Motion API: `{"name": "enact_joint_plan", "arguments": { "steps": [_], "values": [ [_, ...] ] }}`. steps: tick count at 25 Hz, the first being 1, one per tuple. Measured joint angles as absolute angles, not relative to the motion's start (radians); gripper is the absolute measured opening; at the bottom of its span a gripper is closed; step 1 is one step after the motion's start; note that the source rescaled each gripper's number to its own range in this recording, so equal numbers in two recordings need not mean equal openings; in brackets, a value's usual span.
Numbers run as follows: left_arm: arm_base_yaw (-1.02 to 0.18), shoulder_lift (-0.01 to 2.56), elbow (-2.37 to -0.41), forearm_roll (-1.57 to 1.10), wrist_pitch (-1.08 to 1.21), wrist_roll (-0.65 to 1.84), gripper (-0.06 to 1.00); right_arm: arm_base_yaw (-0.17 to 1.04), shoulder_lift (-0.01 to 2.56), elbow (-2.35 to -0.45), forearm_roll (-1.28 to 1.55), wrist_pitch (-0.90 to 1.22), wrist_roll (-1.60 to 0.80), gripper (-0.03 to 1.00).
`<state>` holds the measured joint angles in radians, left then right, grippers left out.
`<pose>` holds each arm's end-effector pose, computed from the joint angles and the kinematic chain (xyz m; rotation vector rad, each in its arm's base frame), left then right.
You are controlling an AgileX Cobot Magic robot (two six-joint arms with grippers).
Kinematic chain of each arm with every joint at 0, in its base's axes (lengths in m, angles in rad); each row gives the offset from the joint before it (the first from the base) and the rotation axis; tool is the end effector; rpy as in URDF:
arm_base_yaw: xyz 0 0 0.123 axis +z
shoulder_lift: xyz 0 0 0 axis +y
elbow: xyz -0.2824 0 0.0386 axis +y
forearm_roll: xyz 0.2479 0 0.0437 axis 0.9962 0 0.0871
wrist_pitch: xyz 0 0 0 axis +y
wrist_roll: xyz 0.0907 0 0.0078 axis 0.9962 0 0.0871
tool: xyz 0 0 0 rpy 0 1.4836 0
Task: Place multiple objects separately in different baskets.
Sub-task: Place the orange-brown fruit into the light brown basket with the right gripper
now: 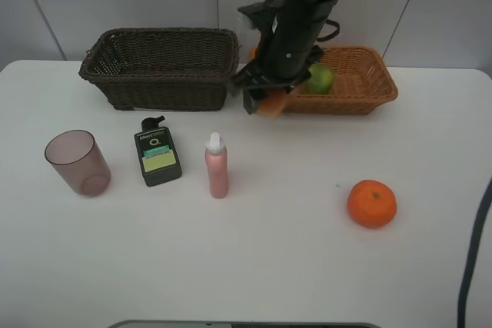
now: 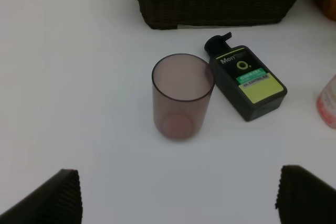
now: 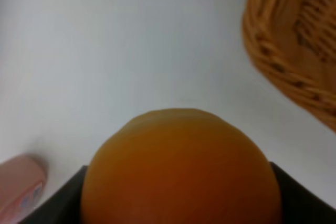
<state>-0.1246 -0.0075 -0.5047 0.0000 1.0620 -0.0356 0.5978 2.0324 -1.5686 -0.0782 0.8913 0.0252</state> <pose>-0.0066 0.0008 0.2783 0.0905 2.0329 -0.1007 0.3575 0.2367 0.2001 -0.8539 2.7006 0.0403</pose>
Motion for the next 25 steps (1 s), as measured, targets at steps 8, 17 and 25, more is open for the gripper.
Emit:
{"name": "enact_joint_plan", "arguments": {
  "steps": [8,17,25],
  "values": [
    [-0.125,-0.008,-0.505,0.000,1.062,-0.036,0.96,0.517,2.072,-1.774,-0.164,1.007,0.284,0.47],
    [-0.125,-0.008,-0.505,0.000,1.062,-0.036,0.96,0.436,2.214,-1.950,-0.163,1.025,0.335,0.47],
    [-0.125,-0.008,-0.505,0.000,1.062,-0.036,0.96,0.419,2.303,-1.950,-0.163,0.955,0.382,0.47]
  ]
}}
